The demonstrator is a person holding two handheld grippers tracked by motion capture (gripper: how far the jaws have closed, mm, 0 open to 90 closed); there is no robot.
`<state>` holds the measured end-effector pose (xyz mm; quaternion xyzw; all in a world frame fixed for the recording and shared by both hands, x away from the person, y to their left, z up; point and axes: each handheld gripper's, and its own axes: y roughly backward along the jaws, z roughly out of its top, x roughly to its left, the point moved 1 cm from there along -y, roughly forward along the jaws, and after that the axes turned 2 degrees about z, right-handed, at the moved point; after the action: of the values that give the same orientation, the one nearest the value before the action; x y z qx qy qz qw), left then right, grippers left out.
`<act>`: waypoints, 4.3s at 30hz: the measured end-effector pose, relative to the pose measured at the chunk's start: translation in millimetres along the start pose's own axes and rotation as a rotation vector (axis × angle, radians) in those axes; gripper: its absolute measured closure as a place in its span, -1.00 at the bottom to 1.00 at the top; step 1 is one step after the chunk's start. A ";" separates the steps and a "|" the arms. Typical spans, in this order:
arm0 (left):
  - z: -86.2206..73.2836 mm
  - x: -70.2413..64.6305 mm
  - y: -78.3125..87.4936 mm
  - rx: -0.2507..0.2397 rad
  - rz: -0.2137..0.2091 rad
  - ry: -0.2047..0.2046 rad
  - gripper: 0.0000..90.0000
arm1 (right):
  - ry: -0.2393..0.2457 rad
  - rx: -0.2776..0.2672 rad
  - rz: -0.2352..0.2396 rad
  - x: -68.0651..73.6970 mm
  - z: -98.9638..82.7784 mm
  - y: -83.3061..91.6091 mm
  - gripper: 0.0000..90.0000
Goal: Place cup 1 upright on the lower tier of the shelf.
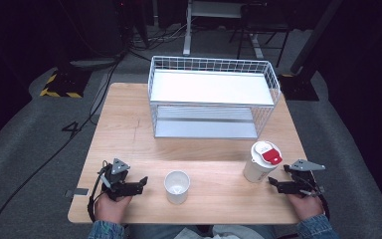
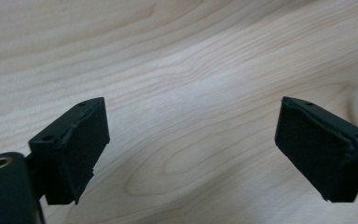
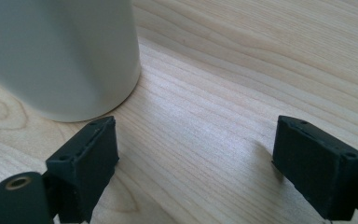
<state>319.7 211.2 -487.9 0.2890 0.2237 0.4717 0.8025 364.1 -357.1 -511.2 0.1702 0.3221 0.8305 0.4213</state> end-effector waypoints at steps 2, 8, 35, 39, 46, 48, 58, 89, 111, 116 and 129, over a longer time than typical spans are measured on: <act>3.6 -5.8 8.5 -0.025 -0.006 -0.021 -0.68 | -0.006 0.001 -0.002 -0.6 0.0 -0.2 -0.68; 9.9 -22.4 31.2 -0.090 -0.048 -0.033 -0.67 | -0.006 0.001 -0.001 -0.7 0.0 -0.2 -0.68; 6.7 -99.1 27.4 -0.174 -0.233 -0.155 -0.87 | -0.006 0.000 0.000 -0.3 0.0 0.0 -0.67; 6.5 -101.5 17.9 -0.184 -0.249 -0.164 -0.92 | -0.006 0.000 0.000 -0.2 -0.1 0.0 -0.66; 2.0 -104.4 -2.1 -0.182 -0.277 -0.165 -0.93 | -0.006 -0.001 0.000 -0.2 0.0 0.0 -0.66; 1.4 -104.1 -6.9 -0.182 -0.285 -0.155 -0.93 | -0.006 -0.001 0.000 -0.2 0.0 0.0 -0.66; -3.9 -106.7 -23.2 -0.140 -0.262 -0.175 -0.71 | -0.006 -0.001 0.001 -0.2 0.0 0.1 -0.66; 0.4 -104.7 -18.9 -0.167 -0.254 -0.171 -0.49 | -0.004 -0.004 0.004 0.0 0.0 0.1 -0.63; 53.5 -120.6 -8.9 -0.183 -0.283 -0.237 -0.49 | -0.005 -0.003 0.005 0.9 0.9 -0.9 -0.63; 69.6 -123.4 -12.8 -0.180 -0.282 -0.243 -0.49 | -0.006 -0.003 0.005 1.0 1.0 -1.1 -0.63; 104.3 -125.6 -33.6 -0.202 -0.286 -0.211 -0.49 | -0.006 -0.003 0.005 1.0 1.0 -1.1 -0.63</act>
<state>349.6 60.4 -423.3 0.2200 0.1289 0.3400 0.9052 364.7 -355.4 -511.2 0.1726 0.3191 0.8316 0.4206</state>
